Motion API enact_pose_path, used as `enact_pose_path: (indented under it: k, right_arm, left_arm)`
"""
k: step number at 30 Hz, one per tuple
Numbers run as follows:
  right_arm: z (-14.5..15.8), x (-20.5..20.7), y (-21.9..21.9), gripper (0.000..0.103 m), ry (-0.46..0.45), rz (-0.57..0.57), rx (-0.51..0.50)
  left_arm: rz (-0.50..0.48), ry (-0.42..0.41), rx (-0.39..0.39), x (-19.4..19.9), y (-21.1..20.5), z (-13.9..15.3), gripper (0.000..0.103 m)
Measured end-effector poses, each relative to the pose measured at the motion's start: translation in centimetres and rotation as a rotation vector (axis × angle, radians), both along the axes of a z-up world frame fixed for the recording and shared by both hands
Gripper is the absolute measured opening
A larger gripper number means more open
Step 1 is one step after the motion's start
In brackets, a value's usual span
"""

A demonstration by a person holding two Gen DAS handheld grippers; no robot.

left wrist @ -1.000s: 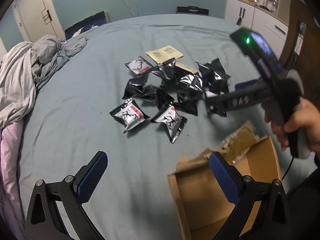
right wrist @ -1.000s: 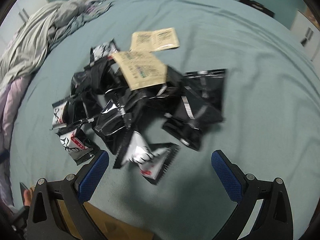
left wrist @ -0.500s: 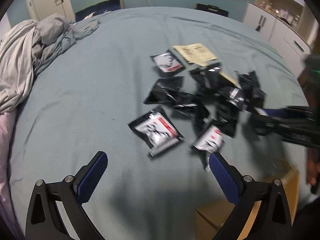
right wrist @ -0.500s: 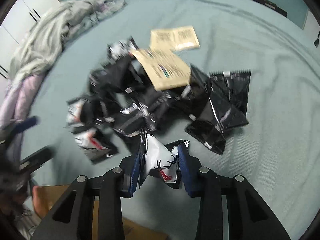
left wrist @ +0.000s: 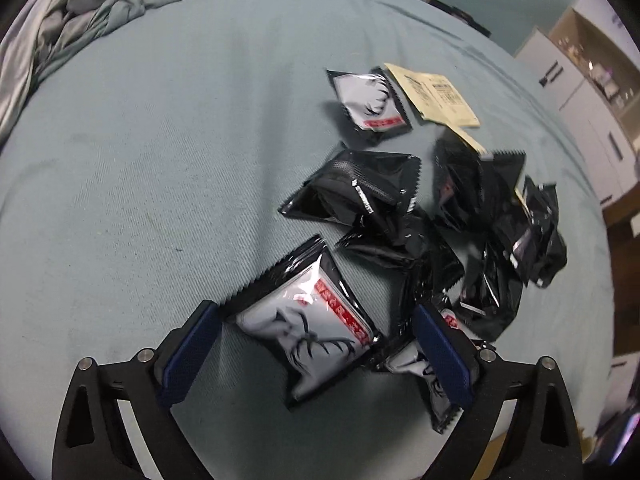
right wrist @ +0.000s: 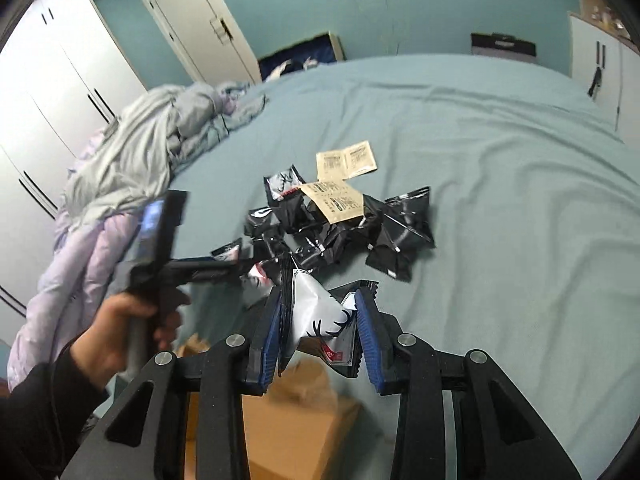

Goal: Organize snacks
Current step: 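Grasp a white deer-print packet with the left tool while the right tool drops its packet into the box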

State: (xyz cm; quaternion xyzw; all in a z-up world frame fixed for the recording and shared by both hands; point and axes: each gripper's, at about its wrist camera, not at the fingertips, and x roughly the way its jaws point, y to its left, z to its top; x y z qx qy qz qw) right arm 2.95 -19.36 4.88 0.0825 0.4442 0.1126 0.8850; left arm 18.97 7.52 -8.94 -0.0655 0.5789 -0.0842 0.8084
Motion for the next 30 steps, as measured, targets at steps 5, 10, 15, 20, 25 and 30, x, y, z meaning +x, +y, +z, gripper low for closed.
enact_pose_path:
  k: [5, 10, 15, 20, 25, 30]
  right_arm:
    - [-0.2, -7.4, -0.9, 0.034, -0.040, -0.058, 0.040]
    - [-0.1, -9.4, 0.2, 0.034, -0.035, -0.064, 0.024]
    - [-0.7, -8.2, 1.6, 0.034, -0.022, -0.035, 0.000]
    - [-1.3, -7.3, 2.5, 0.034, 0.033, 0.000, -0.011]
    - [-1.1, -7.2, 2.6, 0.034, 0.048, 0.016, -0.018]
    - [-0.4, -7.9, 2.0, 0.034, 0.017, 0.013, 0.000]
  left_arm:
    - [0.044, -0.029, -0.001, -0.2, 1.4, 0.6, 0.062]
    - [0.089, -0.034, -0.049, -1.5, 2.6, 1.6, 0.042]
    - [0.066, -0.094, -0.011, -4.6, 2.9, 5.1, 0.041]
    - [-0.039, -0.188, -0.001, -9.2, 1.0, 9.2, 0.041]
    - [-0.156, -0.199, 0.046, -13.0, -2.6, 9.8, 0.041]
    - [-0.252, -0.200, 0.070, -15.9, -5.5, 9.7, 0.041]
